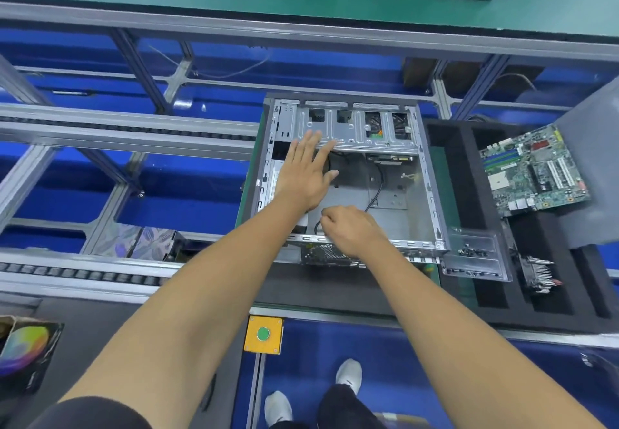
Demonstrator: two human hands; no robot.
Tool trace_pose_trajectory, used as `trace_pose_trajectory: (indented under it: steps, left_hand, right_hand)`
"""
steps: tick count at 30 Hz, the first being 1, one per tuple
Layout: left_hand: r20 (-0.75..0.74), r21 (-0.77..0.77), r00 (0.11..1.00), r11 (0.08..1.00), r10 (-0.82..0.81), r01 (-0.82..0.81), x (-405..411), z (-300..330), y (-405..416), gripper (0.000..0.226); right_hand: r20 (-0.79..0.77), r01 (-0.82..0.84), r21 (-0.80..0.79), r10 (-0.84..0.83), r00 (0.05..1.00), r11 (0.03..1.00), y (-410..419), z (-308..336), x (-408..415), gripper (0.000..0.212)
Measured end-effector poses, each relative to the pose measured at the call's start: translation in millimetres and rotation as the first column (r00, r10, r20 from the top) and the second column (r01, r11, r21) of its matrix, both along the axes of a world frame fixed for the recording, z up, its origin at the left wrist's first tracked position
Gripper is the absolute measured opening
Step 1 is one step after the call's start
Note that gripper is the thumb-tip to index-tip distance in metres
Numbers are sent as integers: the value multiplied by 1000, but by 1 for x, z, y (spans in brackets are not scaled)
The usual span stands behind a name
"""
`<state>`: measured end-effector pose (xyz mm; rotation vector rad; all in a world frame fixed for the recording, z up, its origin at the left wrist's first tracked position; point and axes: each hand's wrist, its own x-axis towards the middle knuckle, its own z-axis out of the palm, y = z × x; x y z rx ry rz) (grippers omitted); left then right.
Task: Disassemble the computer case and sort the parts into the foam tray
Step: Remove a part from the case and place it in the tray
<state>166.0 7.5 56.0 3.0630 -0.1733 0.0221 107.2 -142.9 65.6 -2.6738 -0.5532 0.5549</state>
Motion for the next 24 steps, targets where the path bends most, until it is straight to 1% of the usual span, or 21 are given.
trace_pose_trajectory:
  steps: [5,7,11,13,16,18,21,24]
  left_hand:
    - [23,4,998,999,-52,52,-11,-7,4,77]
    - [32,32,999,999,-34,33,-12,-10,2,80]
    - [43,12,999,1000,23,-24,5,-2,0,75]
    - [58,30,998,999,29,-30,9,-3,-3,76]
    - [89,26,994,998,-61,58,-6,-9,-11,81]
    - [105,53,991,996,-82,77,-6,-12,-16,82]
    - [56,-36,998,999,-8,10,11,-1,-22,82]
    - [54,45,996,997,-71,68,10,-6,-37,80]
  right_hand:
    - [2,3,16,-3,1000,1000,-1,0,0,32]
    - [-7,5,19,-5,1000,1000,0,0,0,31]
    - [-9,-3,35,4,1000,999,0,2,-1,33]
    - [0,-4,31,4,1000,1000,0,5,-3,33]
    - [-12,5,31,-5,1000,1000,-2,4,-3,32]
    - [-22,4,12,-4,1000,1000,-2,6,-2,33]
    - [-31,19,15,-18,999,1000,-2,4,0,33]
    - [-28,35,20,-35,999,999,-4,4,0,33]
